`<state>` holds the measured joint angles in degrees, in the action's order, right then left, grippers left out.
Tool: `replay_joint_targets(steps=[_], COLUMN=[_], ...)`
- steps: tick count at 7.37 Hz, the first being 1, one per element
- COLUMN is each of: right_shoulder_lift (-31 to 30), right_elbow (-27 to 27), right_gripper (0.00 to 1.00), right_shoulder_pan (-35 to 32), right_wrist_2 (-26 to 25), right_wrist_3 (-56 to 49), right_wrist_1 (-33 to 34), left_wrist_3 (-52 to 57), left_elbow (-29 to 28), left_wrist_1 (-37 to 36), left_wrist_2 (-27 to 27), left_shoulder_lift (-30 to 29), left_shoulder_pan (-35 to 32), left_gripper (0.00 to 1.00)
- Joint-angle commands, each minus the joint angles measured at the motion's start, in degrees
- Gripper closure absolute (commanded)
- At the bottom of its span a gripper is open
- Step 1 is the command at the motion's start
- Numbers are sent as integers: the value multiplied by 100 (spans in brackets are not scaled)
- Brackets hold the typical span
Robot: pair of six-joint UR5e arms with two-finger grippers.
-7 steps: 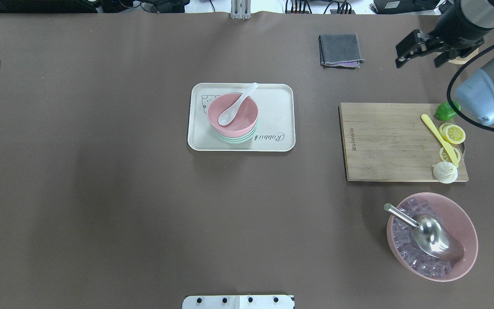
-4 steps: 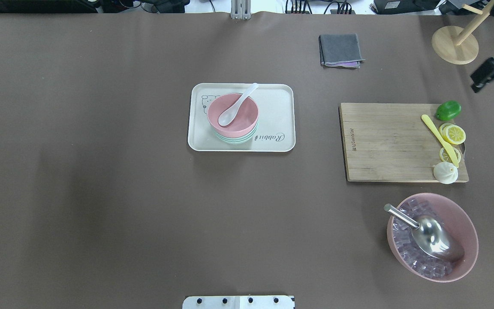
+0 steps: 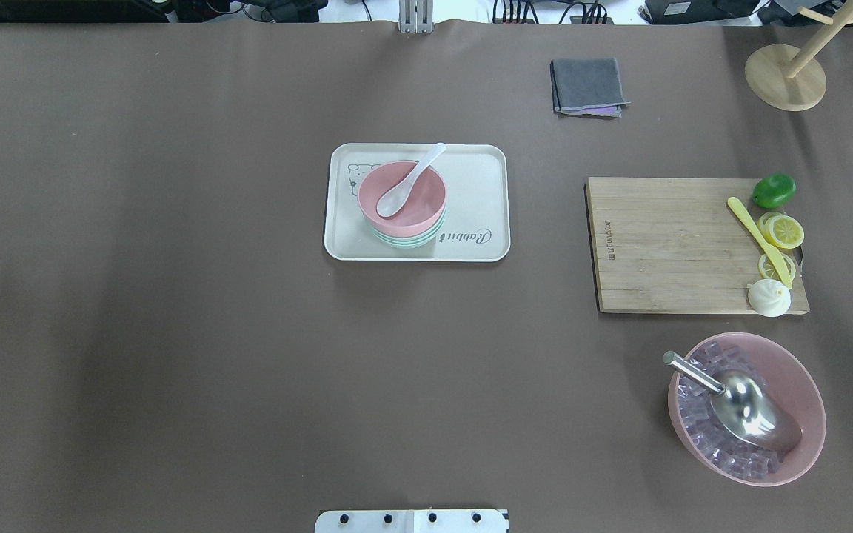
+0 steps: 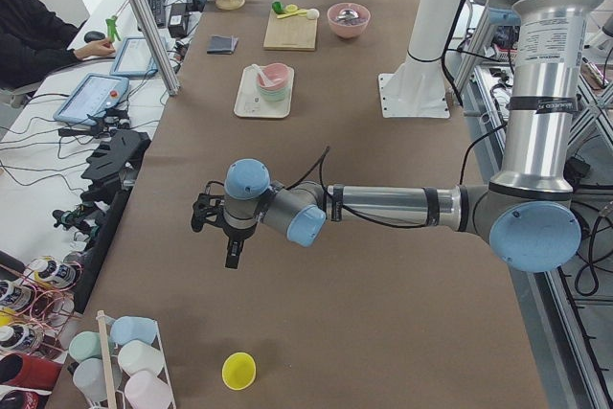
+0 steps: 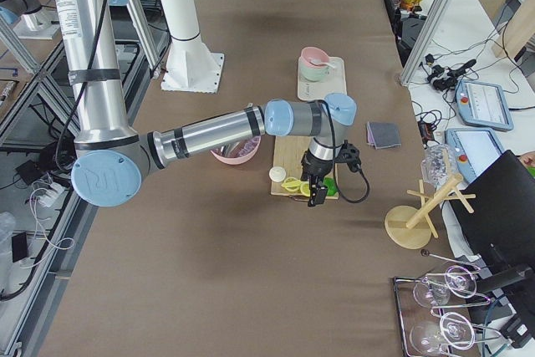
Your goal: Stack pink bowl on green and place spoon
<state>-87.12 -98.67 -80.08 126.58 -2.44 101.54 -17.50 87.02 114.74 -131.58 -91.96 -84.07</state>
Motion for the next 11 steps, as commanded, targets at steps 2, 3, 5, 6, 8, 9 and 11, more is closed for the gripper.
replay_joint_targets(steps=[2,3,5,6,8,9,11], right_shoulder_lift=[-420,-429,-455,-455,-464,-464,-446], right_elbow=[647,656,647,639,621,586,586], right_gripper=[0,0,0,0,0,0,0], right_shoulder_pan=[-429,-465,-535,-544,-544,-588,-606], right_wrist_2=[875,886,921,947,956,956,956], right_wrist_3=[33,34,34,42,42,42,42], right_wrist_1=[-1049,-1049,-1049,-1049,-1049,-1049,-1057], left_wrist_3=[1117,1117,1152,1117,1108,1108,1108], left_elbow=[-53,-27,-18,52,332,429,395], left_wrist_1=[-1005,-1676,-2193,-2219,-2245,-2245,-2245], left_wrist_2=[-228,-463,-826,-791,-408,-56,-87], left_shoulder_lift=[63,-23,-25,-120,-217,-182,-156], left_shoulder_pan=[-347,-356,-373,-426,-435,-435,-435], left_gripper=[2,2,2,2,2,2,2])
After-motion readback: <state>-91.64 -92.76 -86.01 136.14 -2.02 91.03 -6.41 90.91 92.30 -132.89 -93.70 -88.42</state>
